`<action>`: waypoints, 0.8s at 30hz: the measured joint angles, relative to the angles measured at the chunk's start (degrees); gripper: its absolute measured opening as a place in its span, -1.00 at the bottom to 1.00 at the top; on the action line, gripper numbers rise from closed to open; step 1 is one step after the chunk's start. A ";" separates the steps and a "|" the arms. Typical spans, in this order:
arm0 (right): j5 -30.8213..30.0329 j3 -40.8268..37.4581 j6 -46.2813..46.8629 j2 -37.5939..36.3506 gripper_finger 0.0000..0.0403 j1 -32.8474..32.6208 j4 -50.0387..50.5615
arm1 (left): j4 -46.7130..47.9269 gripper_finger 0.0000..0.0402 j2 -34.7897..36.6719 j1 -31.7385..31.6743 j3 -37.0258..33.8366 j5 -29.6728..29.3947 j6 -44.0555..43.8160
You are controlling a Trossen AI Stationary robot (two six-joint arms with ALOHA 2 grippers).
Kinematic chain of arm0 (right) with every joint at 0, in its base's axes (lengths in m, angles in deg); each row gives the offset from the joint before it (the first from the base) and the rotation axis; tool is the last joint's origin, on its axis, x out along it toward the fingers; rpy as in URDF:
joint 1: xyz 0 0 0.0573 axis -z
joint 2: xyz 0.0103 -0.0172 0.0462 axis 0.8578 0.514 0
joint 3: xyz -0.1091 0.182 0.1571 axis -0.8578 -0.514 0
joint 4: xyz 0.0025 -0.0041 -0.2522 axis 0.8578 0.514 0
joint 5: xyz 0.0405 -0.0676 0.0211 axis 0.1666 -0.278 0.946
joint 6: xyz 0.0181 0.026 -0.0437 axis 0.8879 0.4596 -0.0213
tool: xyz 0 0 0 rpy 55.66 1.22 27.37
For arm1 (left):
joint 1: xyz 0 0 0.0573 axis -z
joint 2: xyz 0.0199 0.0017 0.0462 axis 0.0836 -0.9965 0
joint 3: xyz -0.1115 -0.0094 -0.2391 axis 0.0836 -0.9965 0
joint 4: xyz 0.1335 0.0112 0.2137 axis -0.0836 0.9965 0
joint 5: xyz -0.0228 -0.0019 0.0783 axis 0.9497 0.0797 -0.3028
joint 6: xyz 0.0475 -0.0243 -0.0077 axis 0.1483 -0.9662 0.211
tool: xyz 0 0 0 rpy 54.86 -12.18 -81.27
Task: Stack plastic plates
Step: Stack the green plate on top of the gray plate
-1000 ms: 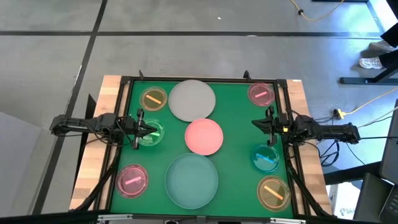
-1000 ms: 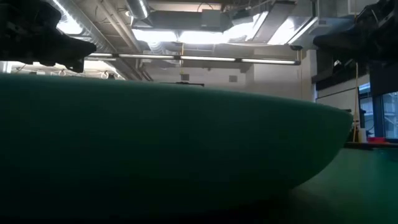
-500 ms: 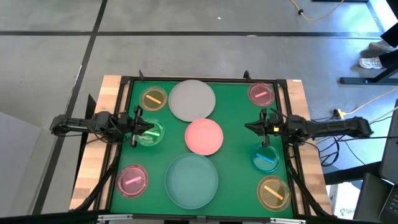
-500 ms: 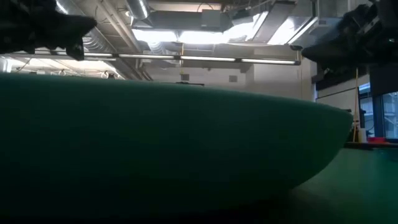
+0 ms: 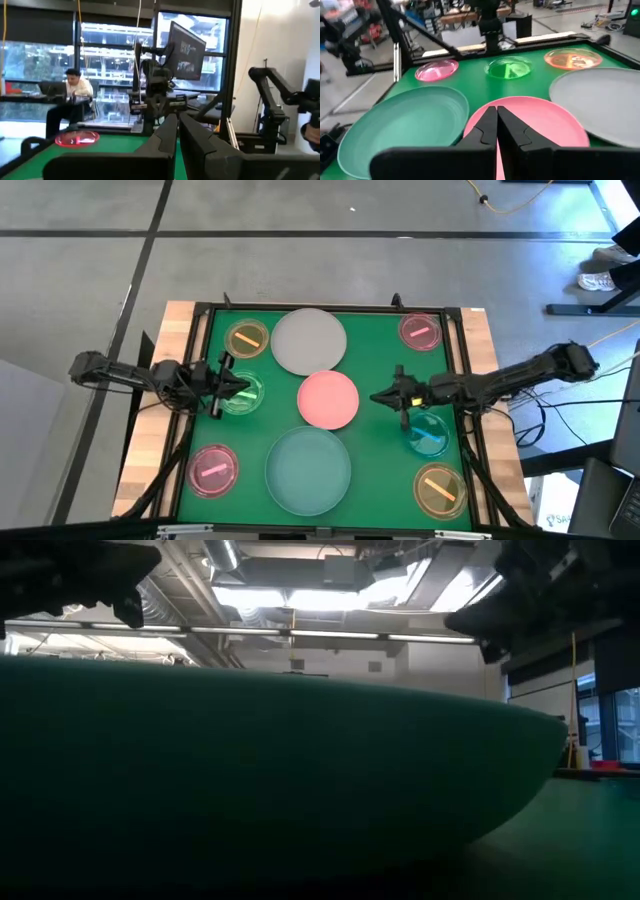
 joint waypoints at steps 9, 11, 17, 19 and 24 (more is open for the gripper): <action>-0.34 9.91 -2.52 15.59 -1.00 -4.73 0.43 | -1.57 -0.94 -15.34 3.97 5.18 -7.35 -3.04; -0.28 11.67 -2.61 18.03 -1.00 -4.75 0.39 | -1.70 -0.94 -18.58 4.48 6.85 -7.88 -3.03; 1.15 15.57 -2.56 23.28 -1.00 -4.71 -0.99 | -1.68 -0.94 -27.20 6.18 11.06 -8.01 -3.41; 1.18 16.74 -2.35 24.99 -1.00 -4.71 -3.59 | -1.60 -0.94 -29.86 6.74 12.19 -8.01 -3.41; 1.10 17.78 0.50 29.27 -1.00 -4.58 -8.55 | -1.48 -0.94 -35.10 7.04 14.54 -8.09 -3.41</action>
